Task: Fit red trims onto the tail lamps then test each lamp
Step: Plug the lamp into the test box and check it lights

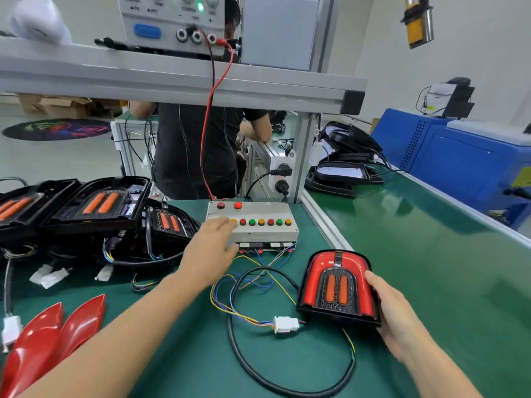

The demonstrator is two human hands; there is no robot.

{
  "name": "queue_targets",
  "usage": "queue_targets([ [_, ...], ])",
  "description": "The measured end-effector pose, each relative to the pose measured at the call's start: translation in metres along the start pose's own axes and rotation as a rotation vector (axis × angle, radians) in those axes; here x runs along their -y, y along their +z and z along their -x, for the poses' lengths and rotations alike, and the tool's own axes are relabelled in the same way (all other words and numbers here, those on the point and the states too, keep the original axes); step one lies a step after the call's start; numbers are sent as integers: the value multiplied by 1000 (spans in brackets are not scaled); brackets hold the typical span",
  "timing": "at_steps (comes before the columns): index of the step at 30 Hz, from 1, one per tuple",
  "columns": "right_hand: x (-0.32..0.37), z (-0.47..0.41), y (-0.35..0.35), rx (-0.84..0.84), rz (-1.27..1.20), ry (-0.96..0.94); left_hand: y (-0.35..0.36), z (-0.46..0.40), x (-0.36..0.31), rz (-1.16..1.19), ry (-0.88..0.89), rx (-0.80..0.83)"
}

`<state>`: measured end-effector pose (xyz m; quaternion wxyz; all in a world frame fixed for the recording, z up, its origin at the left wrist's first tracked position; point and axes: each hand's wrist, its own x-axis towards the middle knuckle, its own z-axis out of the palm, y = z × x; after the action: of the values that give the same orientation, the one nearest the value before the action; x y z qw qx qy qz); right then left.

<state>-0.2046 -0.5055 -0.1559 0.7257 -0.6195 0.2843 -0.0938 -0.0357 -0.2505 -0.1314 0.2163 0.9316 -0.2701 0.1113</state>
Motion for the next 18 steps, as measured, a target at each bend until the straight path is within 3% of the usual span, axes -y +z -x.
queue_targets([
  [3,-3,3,1,121,-50,-55,6,-19,1,-137,-90,100],
  [7,-8,3,-3,159,-117,-114,11,-32,-3,-233,-202,220],
  [12,-11,1,-7,192,-132,-138,17,-33,-9,-470,-221,171],
  [18,-16,-2,-12,215,-130,-155,15,-27,-9,-516,-125,93],
])
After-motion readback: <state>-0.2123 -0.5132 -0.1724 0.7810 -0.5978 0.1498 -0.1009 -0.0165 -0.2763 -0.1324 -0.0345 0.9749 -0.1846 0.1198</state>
